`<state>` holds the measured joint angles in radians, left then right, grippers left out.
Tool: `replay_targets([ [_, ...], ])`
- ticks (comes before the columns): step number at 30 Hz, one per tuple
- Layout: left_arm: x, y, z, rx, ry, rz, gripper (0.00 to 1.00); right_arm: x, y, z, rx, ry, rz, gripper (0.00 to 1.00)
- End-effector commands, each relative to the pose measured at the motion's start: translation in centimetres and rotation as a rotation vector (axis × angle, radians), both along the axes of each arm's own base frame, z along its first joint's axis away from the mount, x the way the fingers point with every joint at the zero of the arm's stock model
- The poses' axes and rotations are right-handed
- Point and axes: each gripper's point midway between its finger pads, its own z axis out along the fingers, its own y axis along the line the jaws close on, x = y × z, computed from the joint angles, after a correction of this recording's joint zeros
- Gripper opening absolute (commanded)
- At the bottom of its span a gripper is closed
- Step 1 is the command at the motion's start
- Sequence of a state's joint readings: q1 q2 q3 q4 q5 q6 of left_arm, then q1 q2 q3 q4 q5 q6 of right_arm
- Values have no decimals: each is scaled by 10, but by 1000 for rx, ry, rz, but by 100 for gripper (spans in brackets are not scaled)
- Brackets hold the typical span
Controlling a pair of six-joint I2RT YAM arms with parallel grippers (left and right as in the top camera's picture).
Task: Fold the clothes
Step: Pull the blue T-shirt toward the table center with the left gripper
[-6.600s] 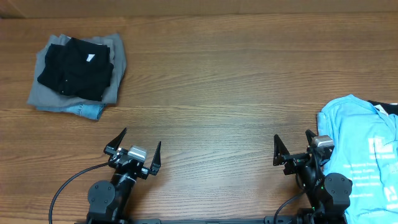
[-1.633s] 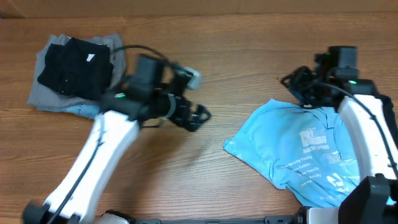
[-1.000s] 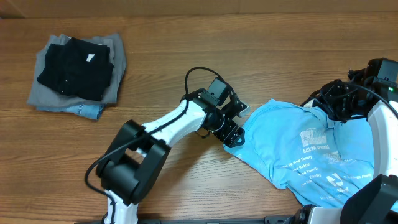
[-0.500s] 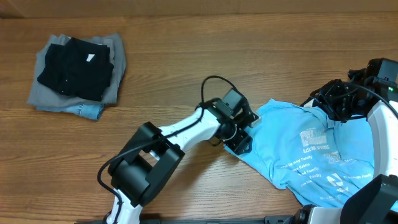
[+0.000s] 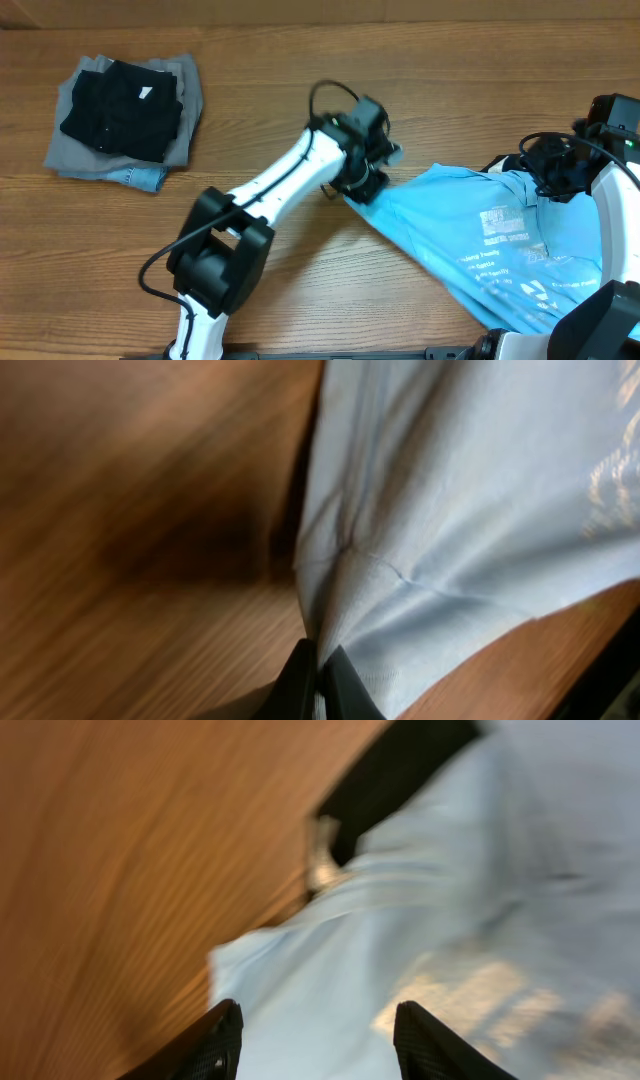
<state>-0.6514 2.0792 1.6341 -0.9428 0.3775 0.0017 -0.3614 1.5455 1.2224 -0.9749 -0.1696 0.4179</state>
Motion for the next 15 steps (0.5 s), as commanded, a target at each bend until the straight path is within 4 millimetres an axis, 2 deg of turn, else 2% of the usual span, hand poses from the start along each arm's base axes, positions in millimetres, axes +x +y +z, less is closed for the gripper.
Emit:
replay_targets([
  [1, 34, 18, 31, 33, -84, 33, 4, -10, -56, 2, -163, 43, -235, 52],
  [2, 37, 21, 34, 41, -90, 40, 4, -10, -64, -1, -157, 43, -268, 49],
  [4, 42, 26, 38, 43, -96, 54, 4, -13, -85, -10, -142, 50, -358, 34],
  [6, 45, 28, 38, 45, -100, 61, 4, -17, -107, -22, -120, 57, -452, 25],
  [10, 45, 28, 38, 45, -104, 54, 4, -26, -143, -53, -63, 79, -558, 13],
  [11, 45, 28, 38, 45, -104, 54, 4, -28, -148, -60, -55, 89, -574, 12],
  [13, 45, 28, 38, 45, -104, 54, 4, -38, -164, -86, -30, 133, -646, 7],
  [15, 45, 28, 38, 45, -103, 54, 4, -43, -172, -98, -20, 149, -682, 7],
])
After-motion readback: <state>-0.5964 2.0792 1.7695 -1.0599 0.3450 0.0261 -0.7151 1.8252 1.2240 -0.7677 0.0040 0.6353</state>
